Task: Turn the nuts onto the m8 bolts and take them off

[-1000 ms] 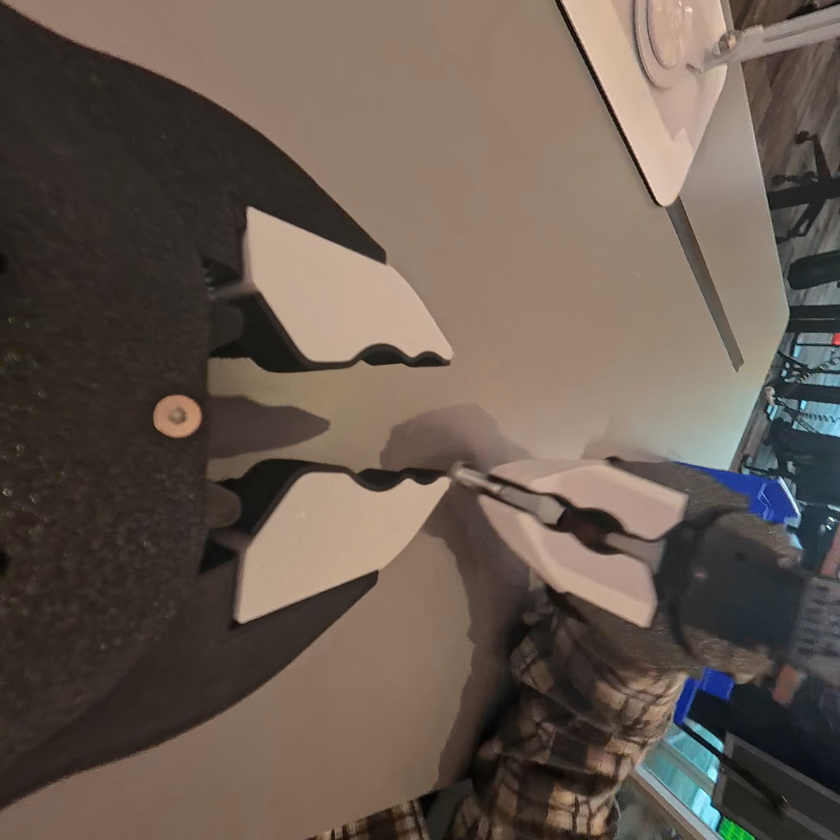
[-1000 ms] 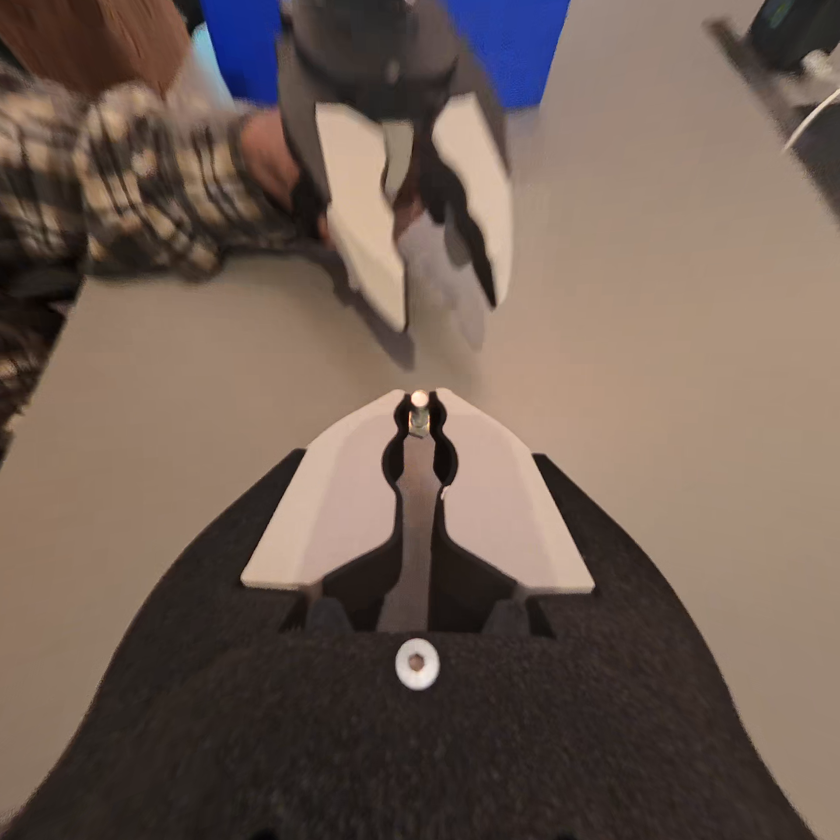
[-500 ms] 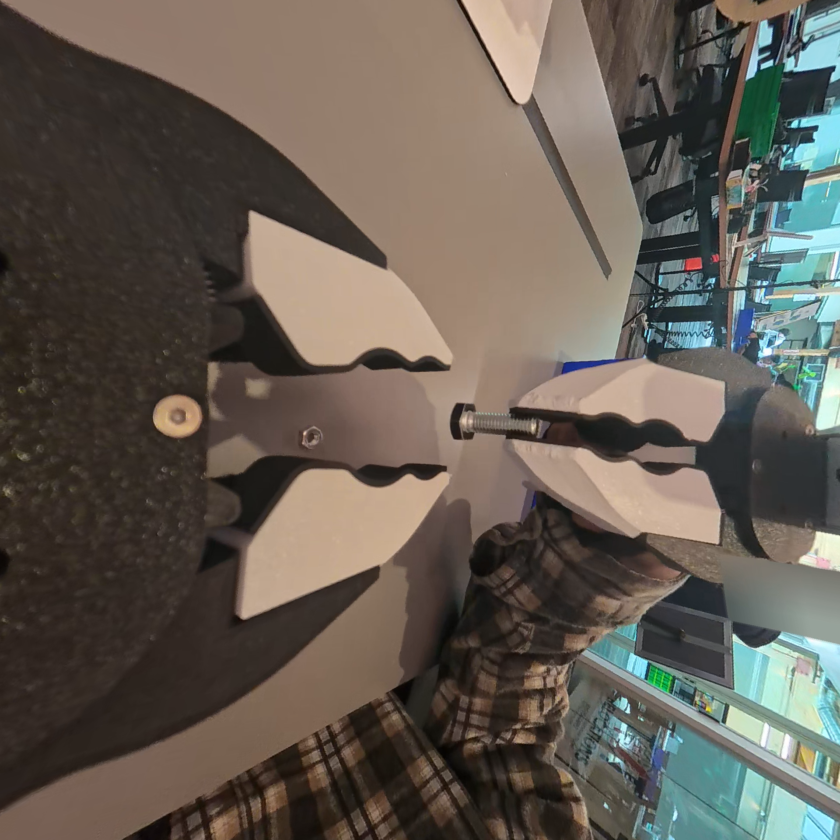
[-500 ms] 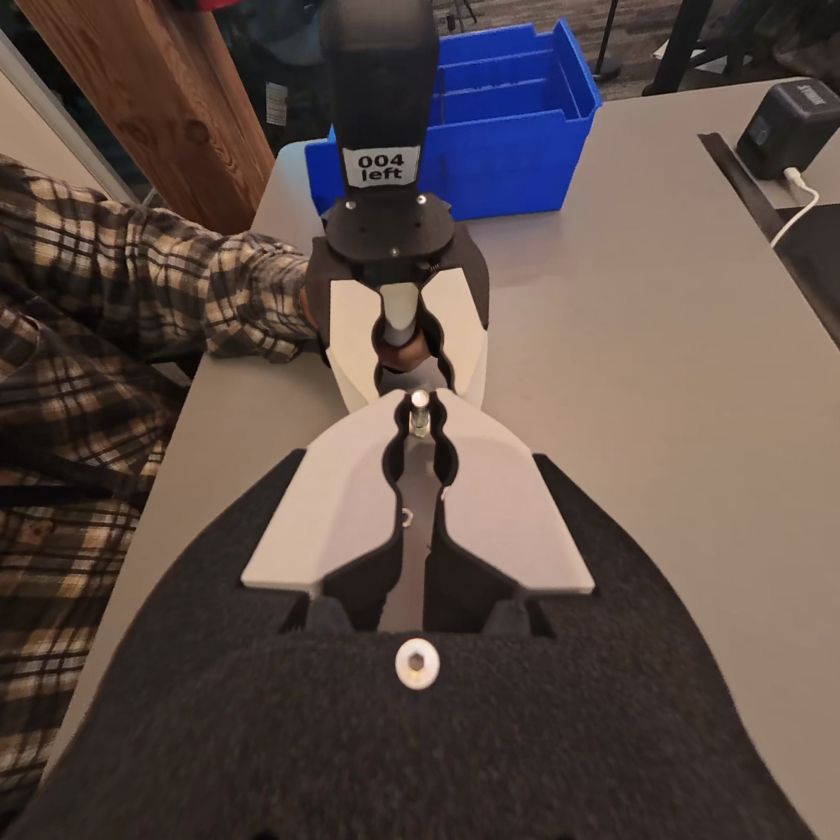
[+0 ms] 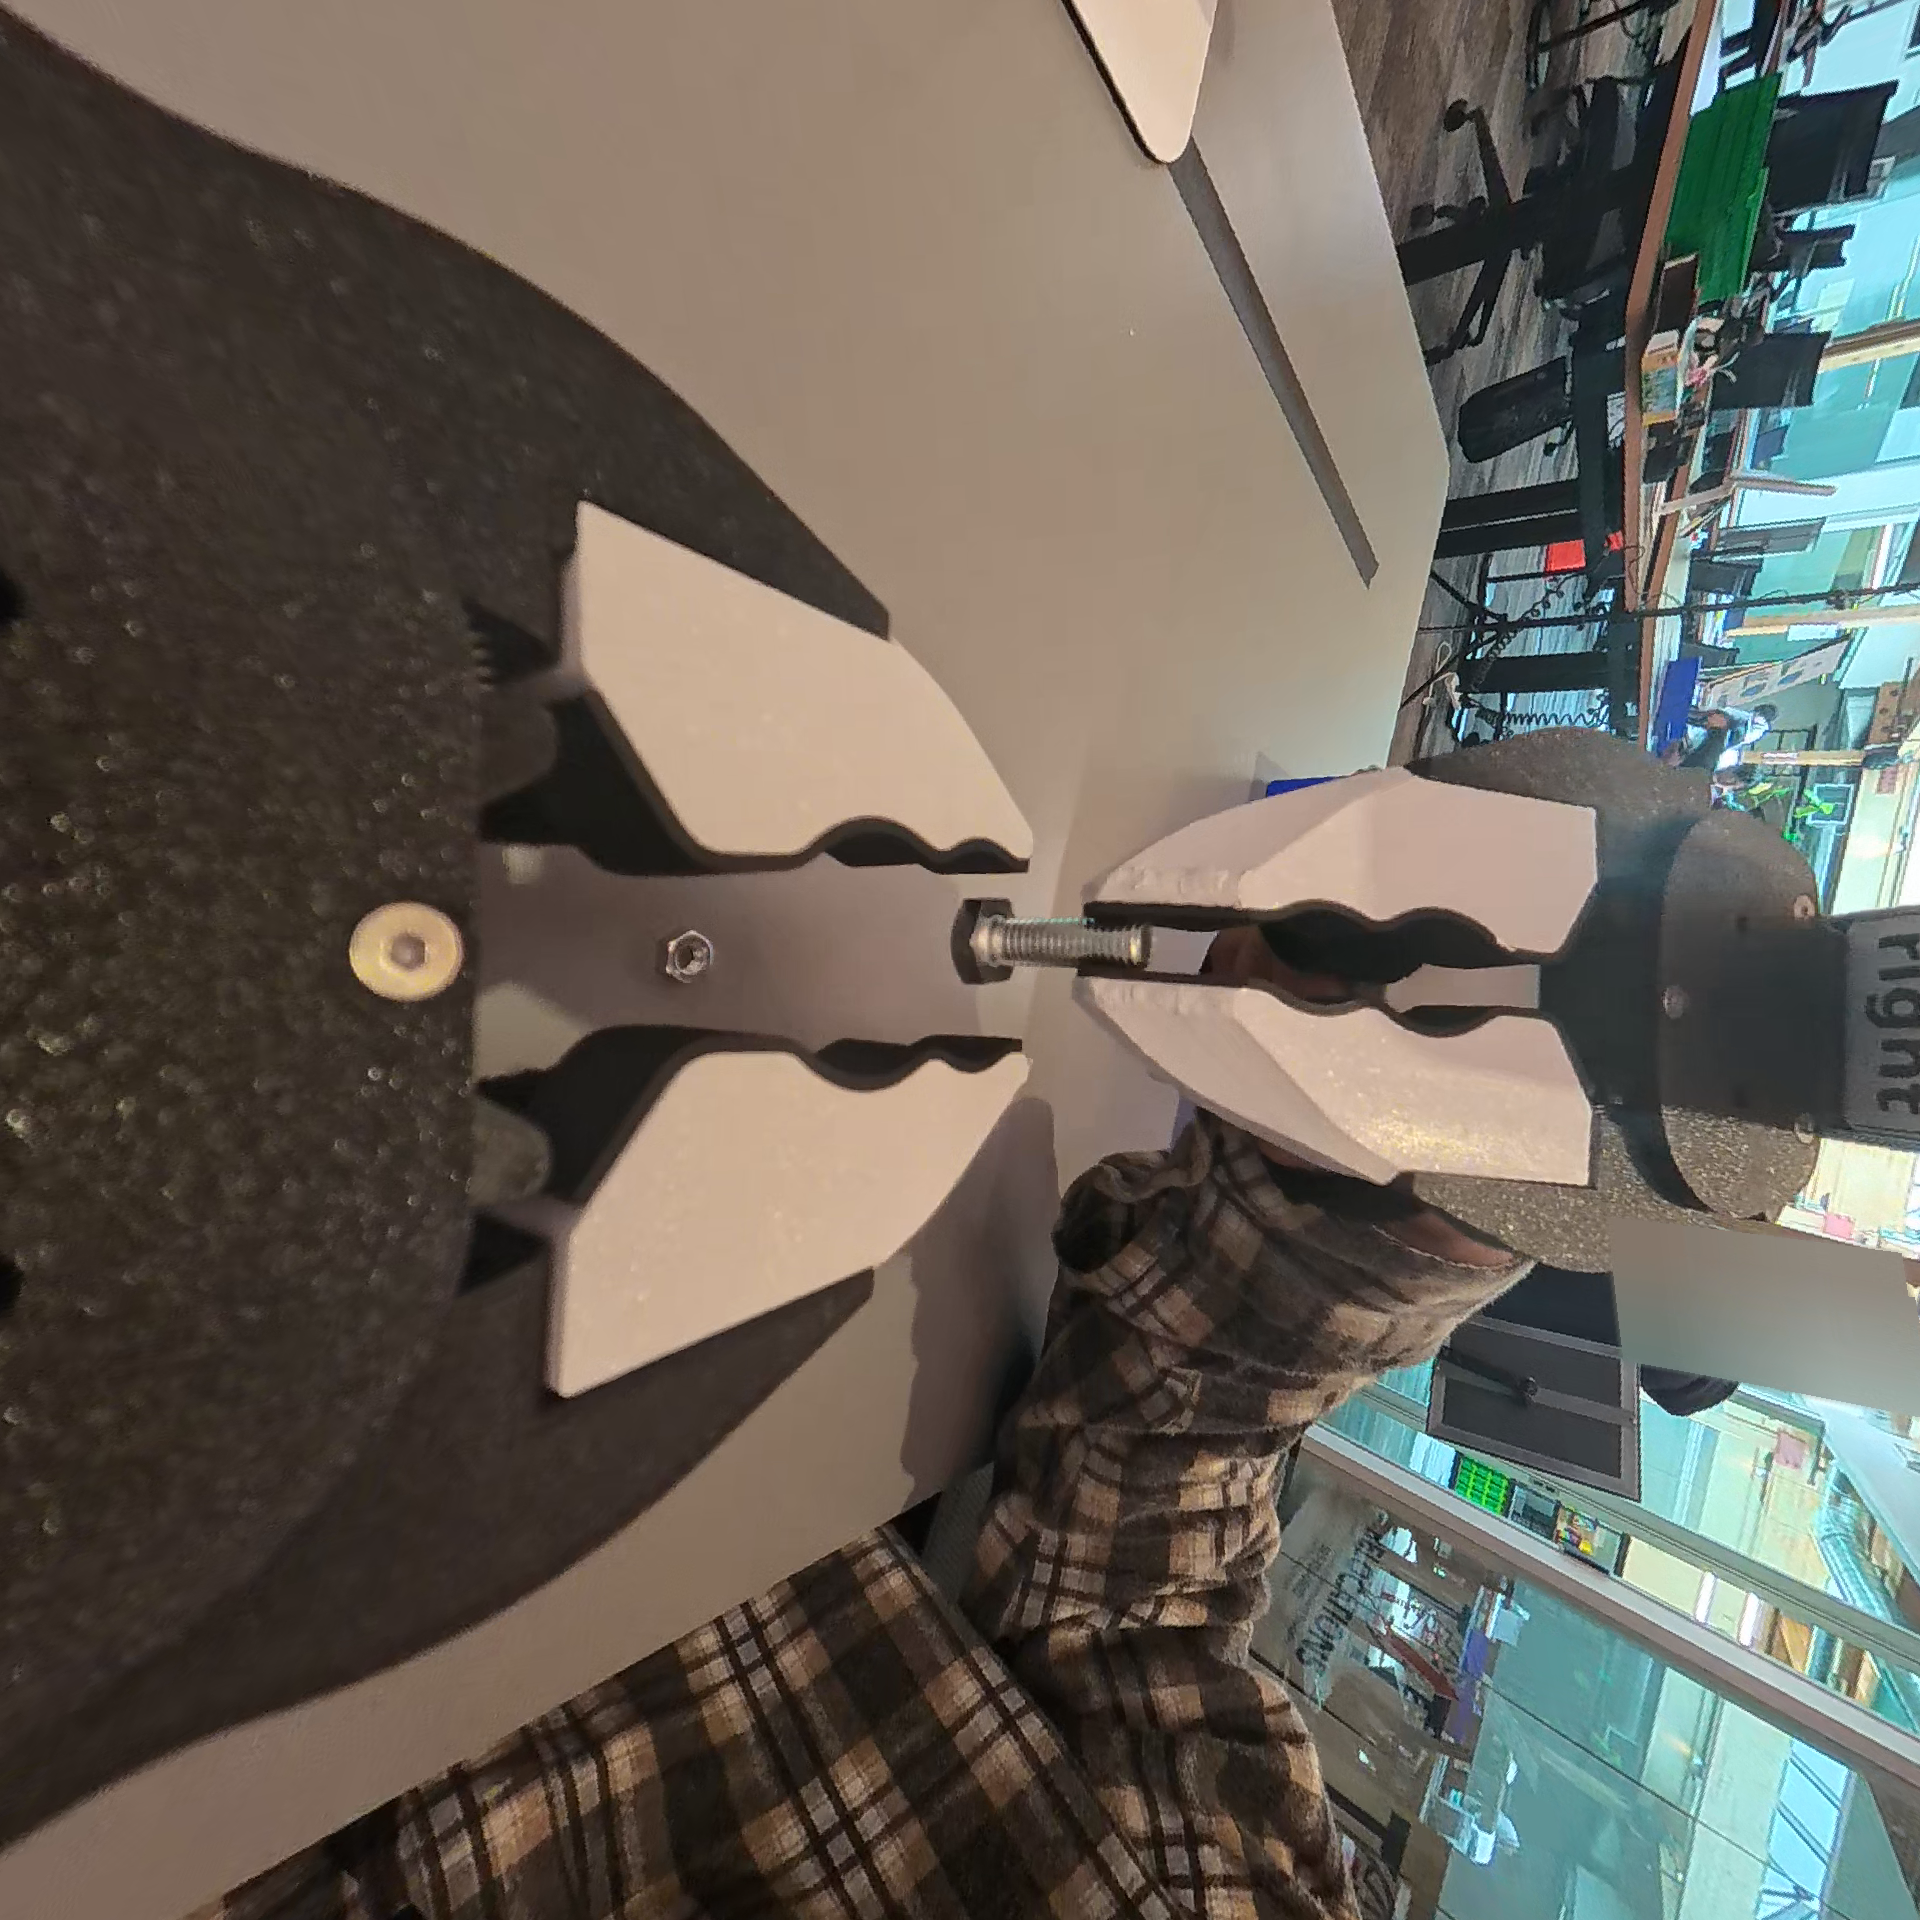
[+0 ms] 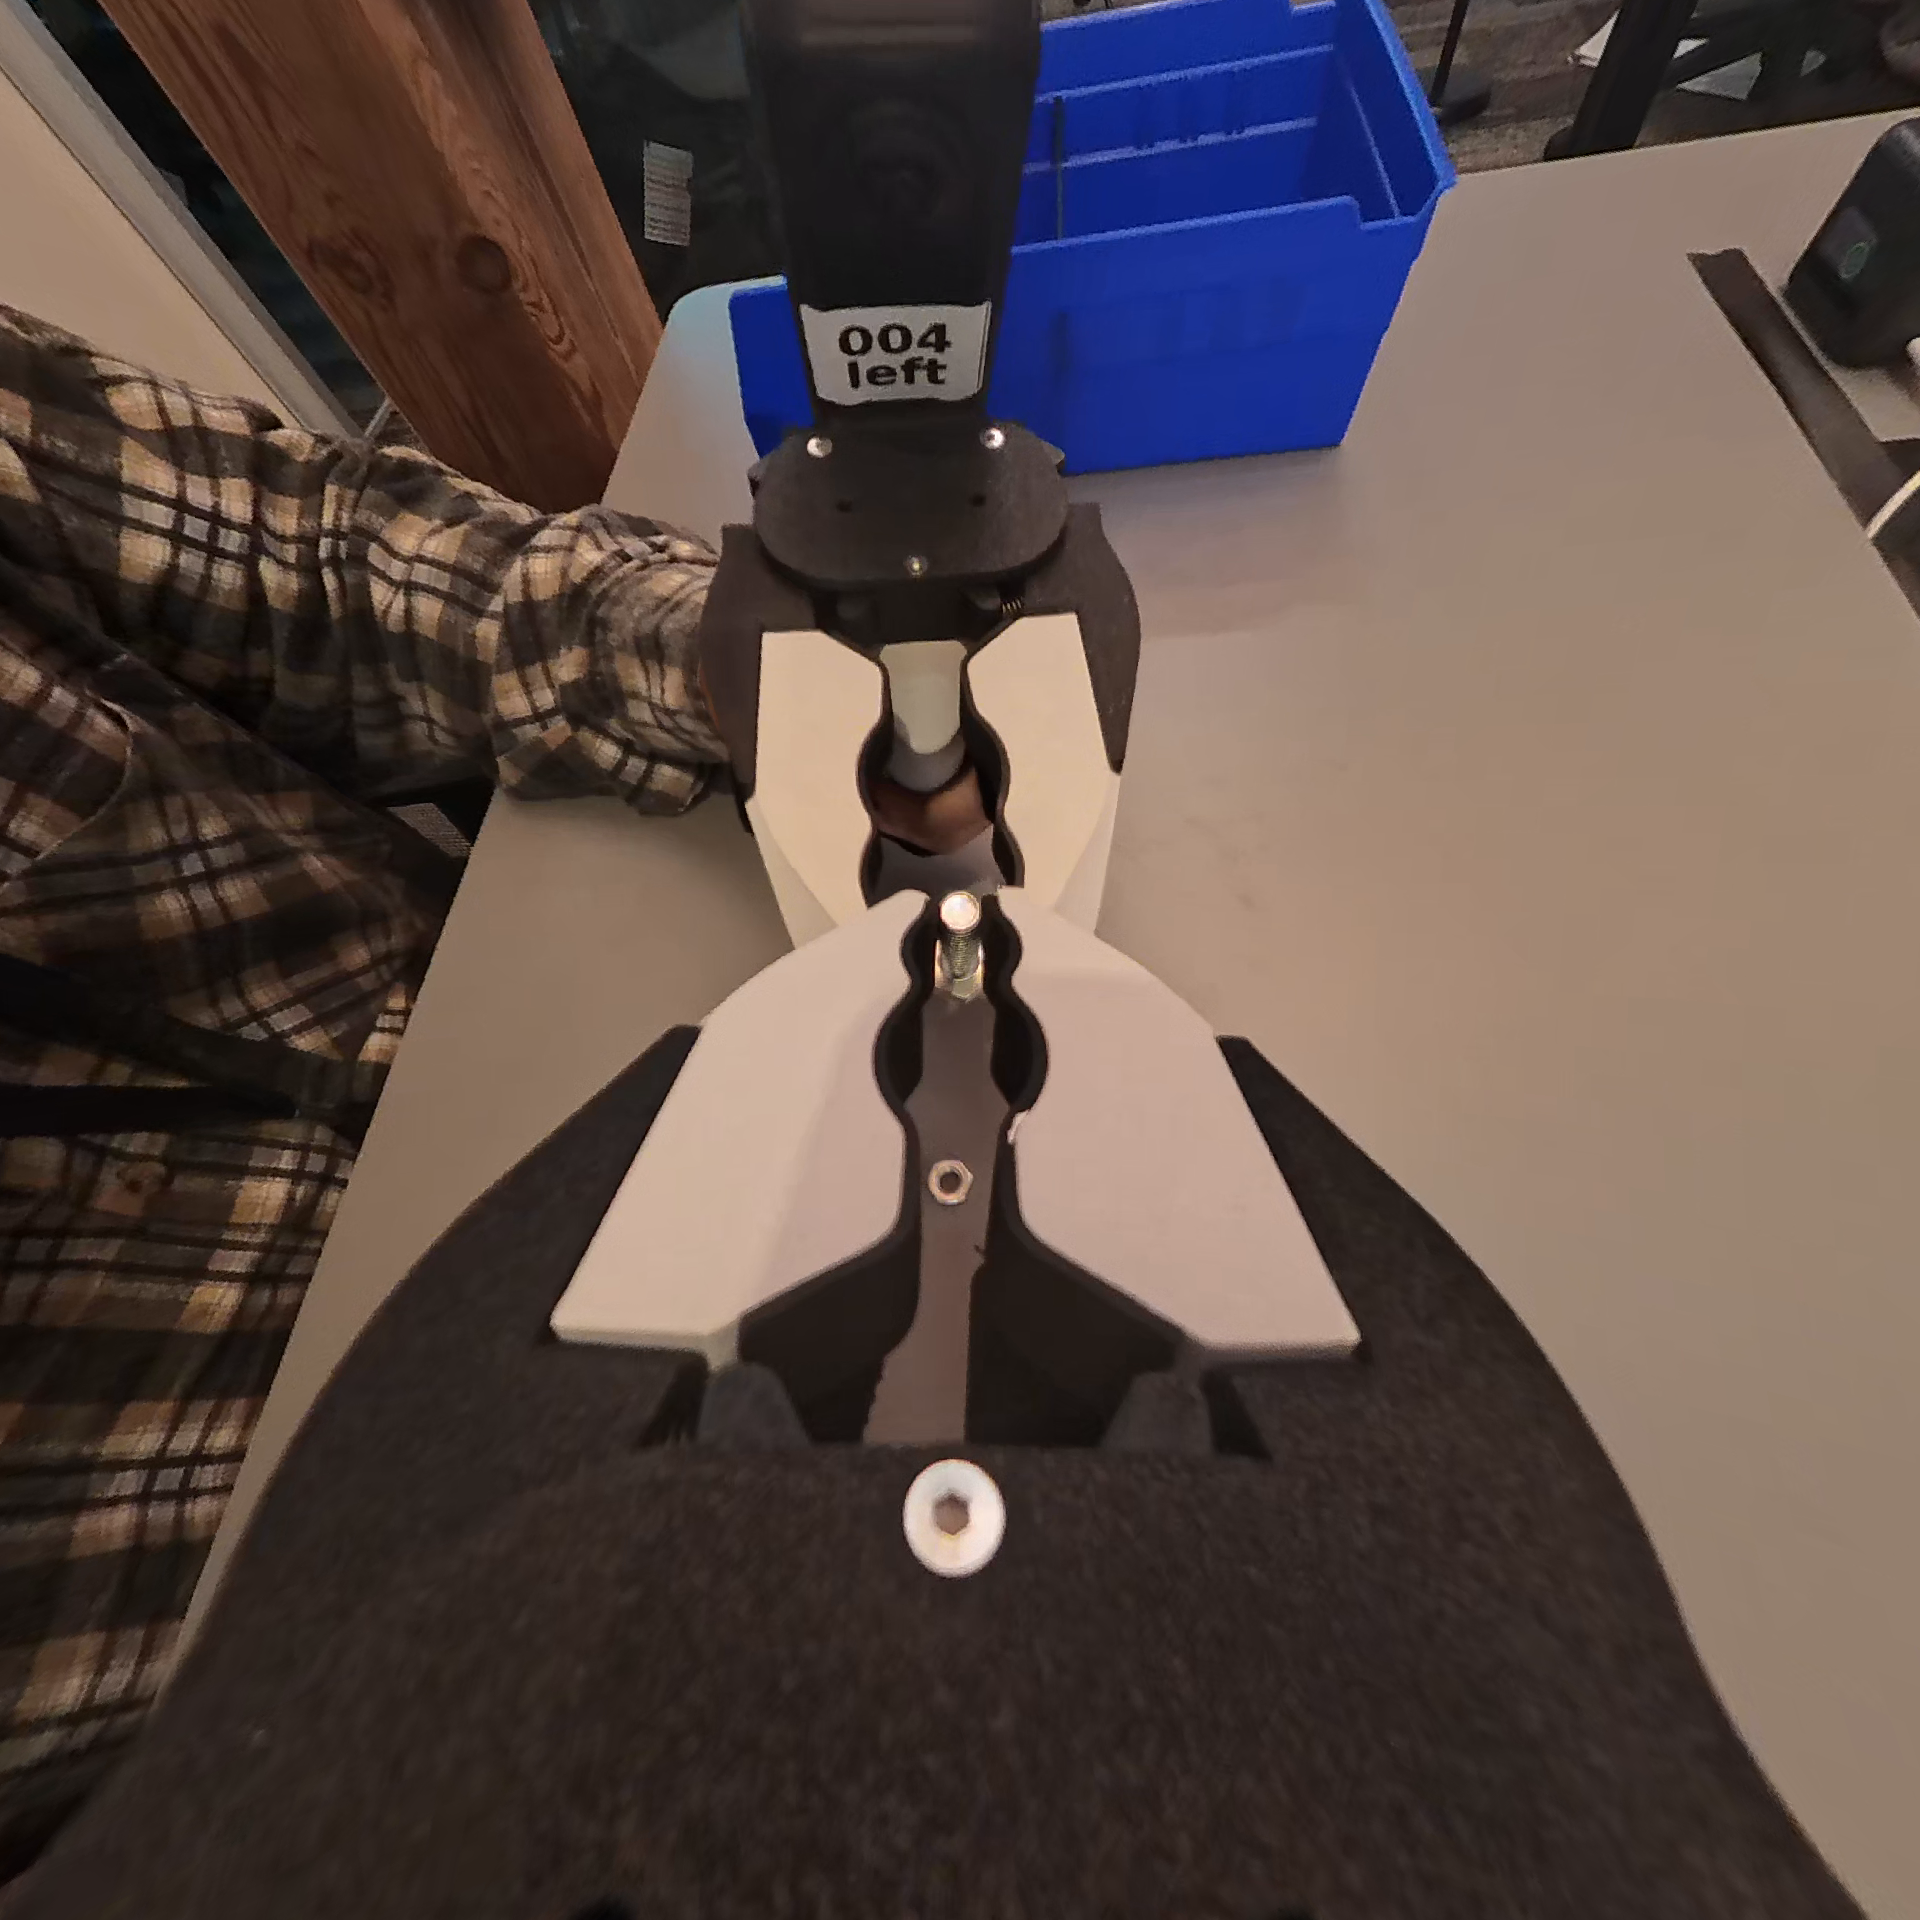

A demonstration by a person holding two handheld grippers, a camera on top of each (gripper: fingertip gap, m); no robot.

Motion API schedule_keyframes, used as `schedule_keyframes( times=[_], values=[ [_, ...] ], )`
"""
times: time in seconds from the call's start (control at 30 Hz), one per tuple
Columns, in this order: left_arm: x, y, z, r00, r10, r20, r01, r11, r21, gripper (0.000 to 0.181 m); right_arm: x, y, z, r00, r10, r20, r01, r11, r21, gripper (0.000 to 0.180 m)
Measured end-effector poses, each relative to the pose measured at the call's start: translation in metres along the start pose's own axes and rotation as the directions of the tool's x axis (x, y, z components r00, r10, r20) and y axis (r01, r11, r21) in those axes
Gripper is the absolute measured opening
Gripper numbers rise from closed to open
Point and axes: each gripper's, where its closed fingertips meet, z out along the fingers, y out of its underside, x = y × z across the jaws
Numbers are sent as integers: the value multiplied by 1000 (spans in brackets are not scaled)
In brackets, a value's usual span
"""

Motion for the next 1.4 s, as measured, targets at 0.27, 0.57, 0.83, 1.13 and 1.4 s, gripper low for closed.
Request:
schedule_keyframes(
  times=[0.27, 0.57, 0.83, 1.13, 1.4],
  values=[
    [3, 3, 3, 1000, 9, -9, -9, 1000, -19, 22, -1, -1, 1, 1000, -3, 9, 3, 1000, 5, 7],
    [3, 6, 4, 1000, 6, -5, -6, 999, -32, 20, -3, -1, 5, 1000, -17, 21, 17, 1000, -2, 7],
    [3, 9, 7, 1000, 18, 3, -18, 998, -56, 14, -4, 0, 7, 999, -21, 31, 22, 1000, -4, 7],
    [4, 9, 10, 1000, 6, 12, -5, 998, -65, 12, -6, -1, 8, 998, -37, 48, 36, 999, 8, 7],
    [4, 5, 8, 1000, 2, 15, -1, 999, -49, 12, -6, -6, 5, 998, -53, 43, 51, 998, 38, 7]
  ],
)
